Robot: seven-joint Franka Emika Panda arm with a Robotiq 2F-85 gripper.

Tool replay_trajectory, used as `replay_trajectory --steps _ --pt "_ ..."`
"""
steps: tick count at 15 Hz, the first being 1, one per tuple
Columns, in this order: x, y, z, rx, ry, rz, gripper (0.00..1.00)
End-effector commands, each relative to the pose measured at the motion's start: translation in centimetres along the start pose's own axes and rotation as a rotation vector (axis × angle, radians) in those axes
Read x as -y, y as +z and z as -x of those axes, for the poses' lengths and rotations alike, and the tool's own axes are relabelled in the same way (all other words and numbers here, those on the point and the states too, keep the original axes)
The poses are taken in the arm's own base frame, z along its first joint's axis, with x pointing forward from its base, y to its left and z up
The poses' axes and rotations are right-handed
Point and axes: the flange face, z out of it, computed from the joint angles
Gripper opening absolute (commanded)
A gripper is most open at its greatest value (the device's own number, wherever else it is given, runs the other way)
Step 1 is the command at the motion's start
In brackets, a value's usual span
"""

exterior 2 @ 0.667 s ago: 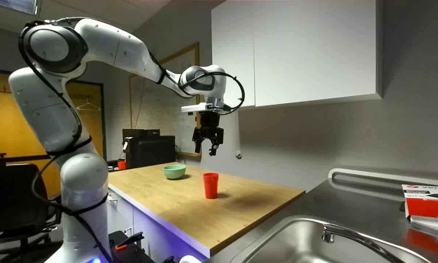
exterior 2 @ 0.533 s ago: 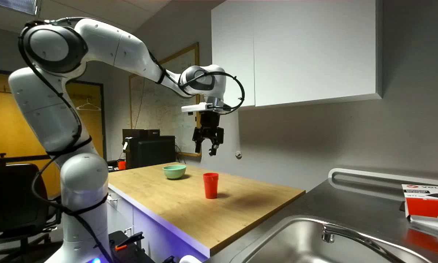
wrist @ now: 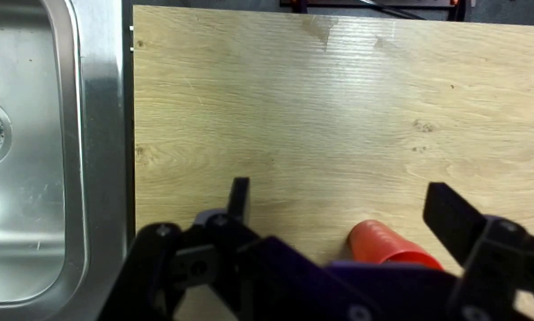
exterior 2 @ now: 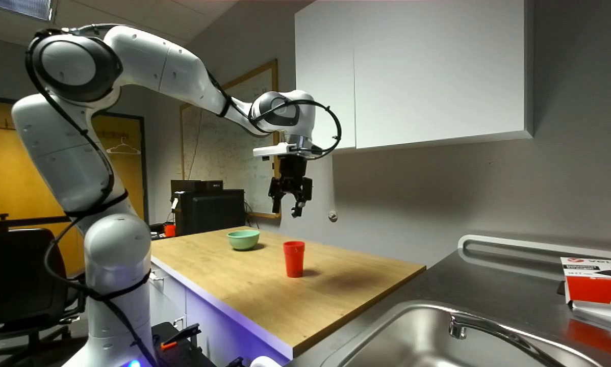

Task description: Take the orange cup from the table and empty its contents into the mint green bowl

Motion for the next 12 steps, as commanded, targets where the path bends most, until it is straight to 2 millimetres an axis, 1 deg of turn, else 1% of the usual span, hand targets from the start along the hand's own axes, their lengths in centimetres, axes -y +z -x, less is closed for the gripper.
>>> replay_trajectory --steps 1,3,7,12 --pt "0.0 -0.1 0.0 0.001 0.0 0.0 1.0" --pt "0.0 0.1 -0.2 0.002 0.006 0.001 1.0" --pt "0.4 0.7 -1.4 0.009 0.019 0.004 1.0" --pt "0.7 2.2 -4.3 -0.006 0.028 0.004 1.0"
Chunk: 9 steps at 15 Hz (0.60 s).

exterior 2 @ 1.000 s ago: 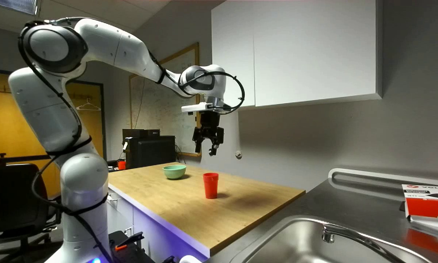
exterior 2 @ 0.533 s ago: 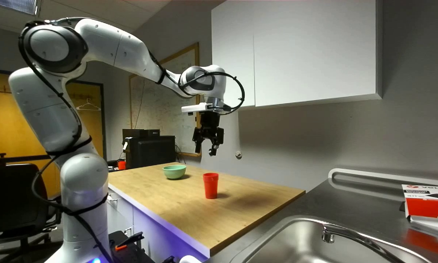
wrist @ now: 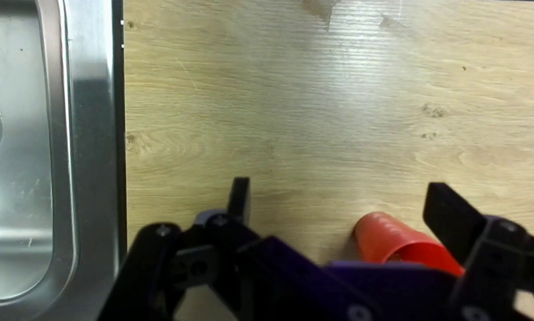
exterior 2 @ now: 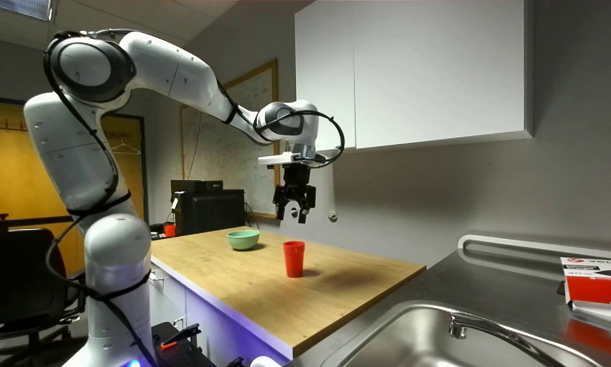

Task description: Take the orange cup from the table and empty its contents into the mint green bowl

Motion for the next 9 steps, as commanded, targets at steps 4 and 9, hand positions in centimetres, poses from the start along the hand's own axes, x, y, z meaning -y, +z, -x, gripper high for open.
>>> replay_trajectory --steps 4,9 --pt "0.4 2.0 -4.3 -0.031 0.024 -0.022 1.0" --pt "1.9 3.9 -6.9 -0.032 0.022 -0.043 1.0"
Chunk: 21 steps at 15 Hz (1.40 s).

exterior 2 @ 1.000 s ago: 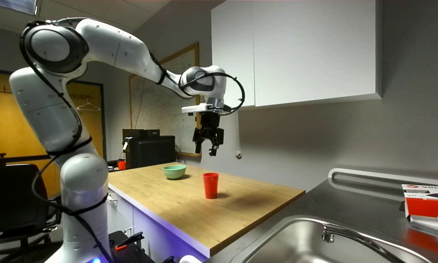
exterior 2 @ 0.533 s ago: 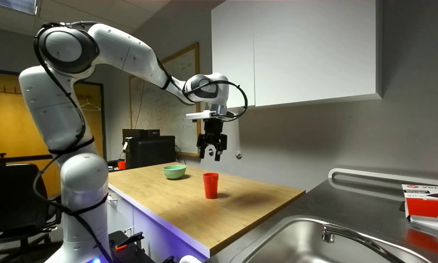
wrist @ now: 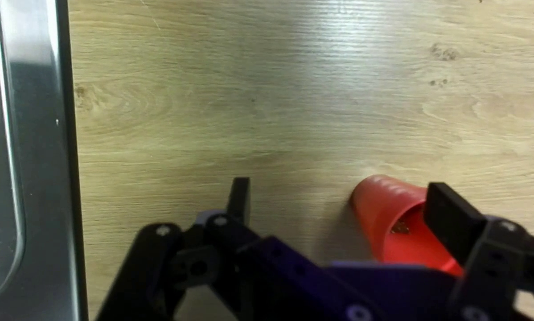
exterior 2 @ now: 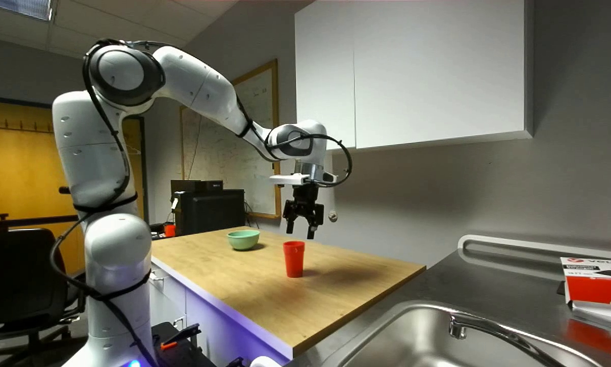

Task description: Take the orange cup from the table and empty its contents into the mint green bowl

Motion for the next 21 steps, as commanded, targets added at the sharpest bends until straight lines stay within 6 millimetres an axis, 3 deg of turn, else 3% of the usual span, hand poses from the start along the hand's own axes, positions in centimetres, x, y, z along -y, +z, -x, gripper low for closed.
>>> replay_trajectory --steps 1,8,13,14,15,21 --pt "1.5 0.2 -2.0 -0.009 0.012 -0.006 1.0" --pt "4.2 2.1 -4.6 0.005 0.008 0.014 1.0" --pt "4.4 3.9 -5.9 0.032 0.012 0.019 1.0" --pt "4.3 4.1 -6.1 0.034 0.011 0.02 0.92" --pt "4.3 4.2 -6.3 0.032 0.011 0.025 0.75" --pt "4.3 4.1 -6.9 0.029 0.01 0.029 0.29"
